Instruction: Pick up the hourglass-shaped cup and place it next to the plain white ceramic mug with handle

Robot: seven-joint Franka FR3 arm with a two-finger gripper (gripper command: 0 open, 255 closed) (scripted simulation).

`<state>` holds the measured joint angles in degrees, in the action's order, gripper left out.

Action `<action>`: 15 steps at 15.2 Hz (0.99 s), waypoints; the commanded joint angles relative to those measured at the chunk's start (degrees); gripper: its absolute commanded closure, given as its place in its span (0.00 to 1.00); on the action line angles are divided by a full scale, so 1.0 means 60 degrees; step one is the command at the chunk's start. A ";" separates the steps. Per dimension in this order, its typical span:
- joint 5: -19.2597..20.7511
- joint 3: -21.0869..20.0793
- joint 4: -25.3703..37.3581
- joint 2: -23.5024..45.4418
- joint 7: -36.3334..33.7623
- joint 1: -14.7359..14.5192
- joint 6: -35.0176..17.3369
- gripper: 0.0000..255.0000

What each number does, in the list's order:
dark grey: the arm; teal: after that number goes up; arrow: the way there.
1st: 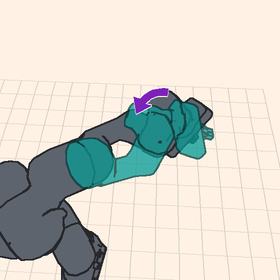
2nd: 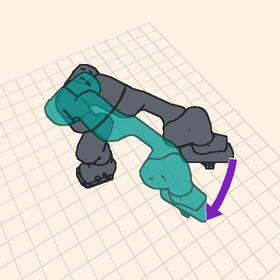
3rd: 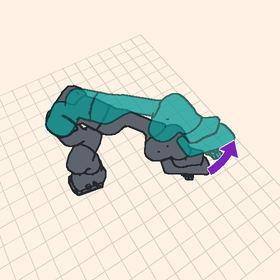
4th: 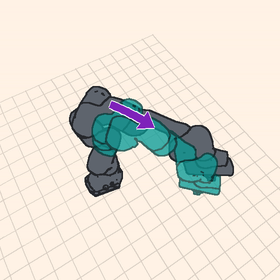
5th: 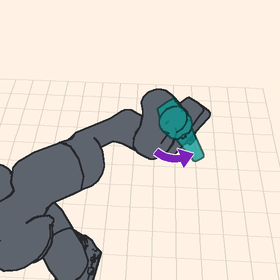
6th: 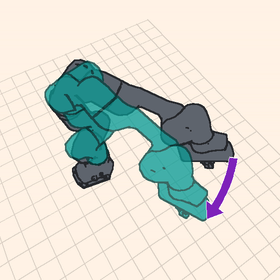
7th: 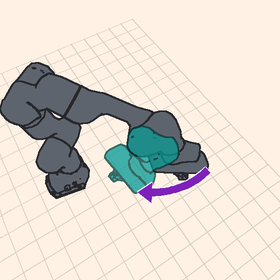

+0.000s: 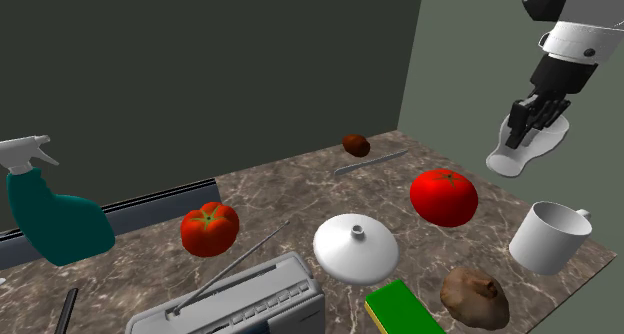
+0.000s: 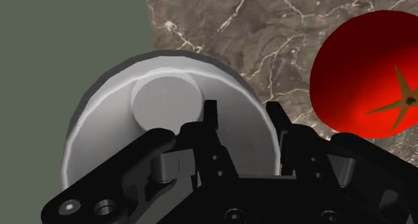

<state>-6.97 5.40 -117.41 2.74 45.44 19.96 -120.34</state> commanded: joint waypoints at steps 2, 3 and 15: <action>0.0035 0.0122 0.0114 0.0686 0.0034 0.0147 -0.0154 1.00; 0.0036 0.0111 0.0114 0.0685 0.0033 0.0157 -0.0154 1.00; 0.0158 0.0083 0.0866 0.0284 -0.0046 0.0275 0.0995 0.00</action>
<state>-6.12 4.96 -113.21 3.55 45.27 20.75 -109.70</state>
